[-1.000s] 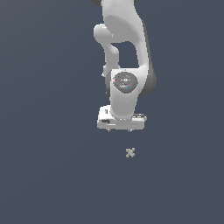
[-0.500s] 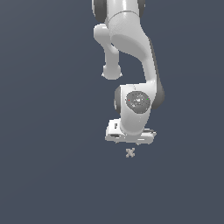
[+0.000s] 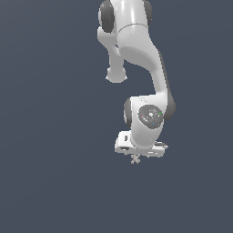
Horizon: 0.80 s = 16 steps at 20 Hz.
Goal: Pick up the object and move it to a goal position.
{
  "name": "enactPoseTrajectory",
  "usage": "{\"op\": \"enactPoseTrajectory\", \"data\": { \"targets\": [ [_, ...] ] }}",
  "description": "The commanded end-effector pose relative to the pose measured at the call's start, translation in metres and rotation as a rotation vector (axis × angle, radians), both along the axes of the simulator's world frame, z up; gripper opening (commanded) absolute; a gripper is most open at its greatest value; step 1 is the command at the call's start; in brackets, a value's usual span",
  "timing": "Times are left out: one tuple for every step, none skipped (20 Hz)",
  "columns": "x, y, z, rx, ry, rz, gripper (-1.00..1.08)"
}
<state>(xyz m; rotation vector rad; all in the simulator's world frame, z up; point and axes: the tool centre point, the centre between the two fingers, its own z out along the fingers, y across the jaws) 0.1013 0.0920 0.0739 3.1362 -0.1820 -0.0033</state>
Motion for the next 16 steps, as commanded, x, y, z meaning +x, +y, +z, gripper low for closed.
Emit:
{"op": "enactPoseTrajectory", "data": {
  "targets": [
    [0.002, 0.002, -0.002, 0.000, -0.002, -0.004, 1.00],
    [0.003, 0.002, -0.002, 0.000, -0.002, -0.004, 1.00],
    [0.003, 0.002, -0.002, 0.000, -0.002, -0.004, 1.00],
    [0.002, 0.002, -0.002, 0.000, -0.001, -0.003, 1.00],
    [0.002, 0.002, -0.003, 0.000, -0.001, -0.003, 1.00],
    [0.002, 0.002, -0.004, 0.000, -0.001, -0.003, 1.00],
    [0.002, 0.002, -0.006, 0.000, -0.001, -0.003, 1.00],
    [0.002, 0.002, -0.008, 0.000, -0.001, -0.003, 1.00],
    [0.002, 0.002, -0.012, 0.000, -0.001, -0.003, 1.00],
    [0.002, 0.002, -0.016, 0.000, -0.001, -0.003, 1.00],
    [0.002, 0.002, -0.021, 0.000, -0.001, -0.003, 1.00],
    [0.002, 0.002, -0.026, 0.000, -0.001, -0.003, 1.00],
    [0.001, 0.002, -0.032, 0.000, -0.002, -0.004, 1.00],
    [0.001, 0.002, -0.038, 0.000, -0.002, -0.004, 1.00],
    [0.001, 0.002, -0.042, 0.000, -0.002, -0.004, 1.00],
    [0.001, 0.002, -0.046, 0.000, -0.002, -0.004, 1.00]
  ]
}}
